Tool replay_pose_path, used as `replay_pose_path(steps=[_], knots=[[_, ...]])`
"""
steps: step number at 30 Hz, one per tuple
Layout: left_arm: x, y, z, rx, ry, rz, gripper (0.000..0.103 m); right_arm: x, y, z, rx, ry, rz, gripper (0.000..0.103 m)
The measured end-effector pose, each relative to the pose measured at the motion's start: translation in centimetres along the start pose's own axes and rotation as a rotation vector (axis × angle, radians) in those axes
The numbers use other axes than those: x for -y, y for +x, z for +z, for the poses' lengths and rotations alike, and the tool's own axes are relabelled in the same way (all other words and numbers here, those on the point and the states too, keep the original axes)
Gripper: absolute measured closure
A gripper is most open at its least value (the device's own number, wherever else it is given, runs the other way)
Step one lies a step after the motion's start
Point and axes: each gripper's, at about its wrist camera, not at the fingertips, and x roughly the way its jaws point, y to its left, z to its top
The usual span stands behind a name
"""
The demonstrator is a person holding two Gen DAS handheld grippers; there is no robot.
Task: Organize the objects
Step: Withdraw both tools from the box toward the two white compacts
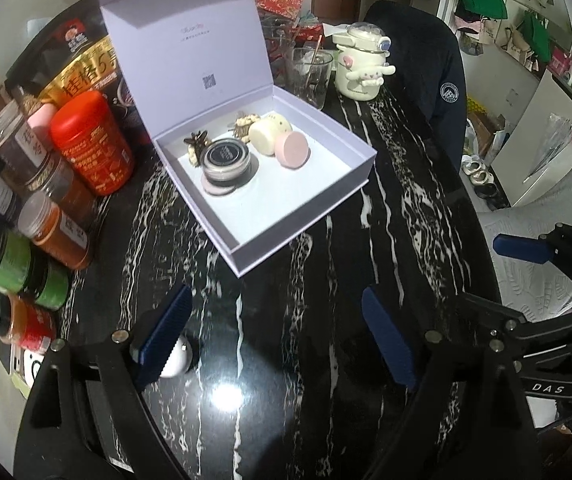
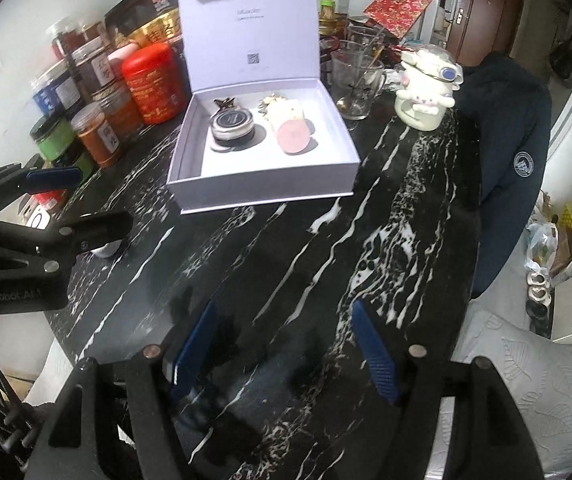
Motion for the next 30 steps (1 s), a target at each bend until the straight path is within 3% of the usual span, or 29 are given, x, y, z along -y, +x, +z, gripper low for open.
replay_pose_path(steps=[11,30], knots=[[-2.6,-0.9,-3.8,-0.033,-0.072,0.024,0.017,-4.2,1.1,-0.5,-0.031,-0.087,0.054,0.032],[-10.7,-3.0,-9.5,-0.074,-0.266,0.142,0.017,-13.6,3.8,2.2,-0.058,-0.299,0.183,0.032]])
